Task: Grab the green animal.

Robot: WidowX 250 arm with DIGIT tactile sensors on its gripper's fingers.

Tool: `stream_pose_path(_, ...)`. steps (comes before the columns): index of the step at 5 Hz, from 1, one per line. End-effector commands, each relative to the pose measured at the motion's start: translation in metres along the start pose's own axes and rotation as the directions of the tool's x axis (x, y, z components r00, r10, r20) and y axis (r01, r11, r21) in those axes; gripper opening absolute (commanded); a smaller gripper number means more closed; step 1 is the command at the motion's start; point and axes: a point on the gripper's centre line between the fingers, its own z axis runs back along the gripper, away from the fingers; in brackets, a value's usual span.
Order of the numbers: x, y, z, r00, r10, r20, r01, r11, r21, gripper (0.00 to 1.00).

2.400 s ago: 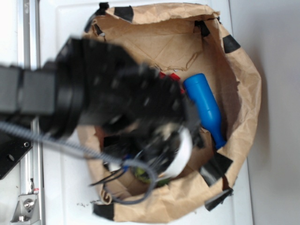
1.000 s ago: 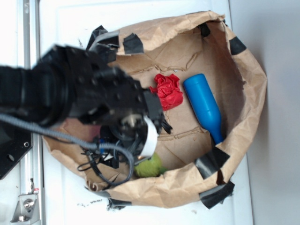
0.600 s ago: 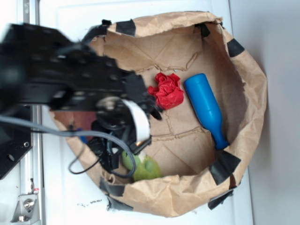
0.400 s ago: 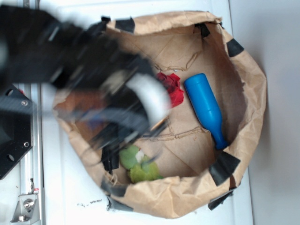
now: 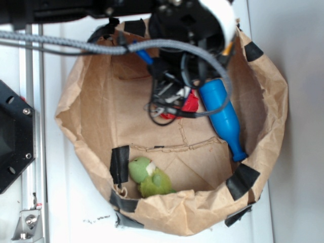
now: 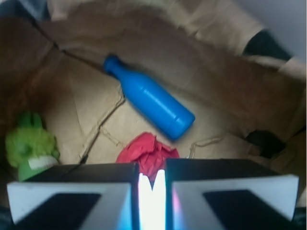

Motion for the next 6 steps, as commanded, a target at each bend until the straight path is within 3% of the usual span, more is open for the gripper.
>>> stream_pose_path(1,0.009,-0.017,0.002,0.994,-0.108,-0.013,0.108,0.994,0.003,1.0)
stream_pose_path(2,0.007,-0.046,-0.026,0.966,-0.252,-0.059,0.25,0.968,-0.032,1.0)
stream_pose_path(3,-0.011,-0.086,-0.044,0.938,-0.34,-0.073,0.333,0.939,-0.088,1.0)
stream_pose_path(4,-0.021,-0.108,-0.053,0.903,-0.423,-0.078,0.413,0.903,-0.118,1.0)
stream_pose_path(6,-0.022,-0.106,-0.047,0.893,-0.449,-0.028,0.44,0.884,-0.159,1.0)
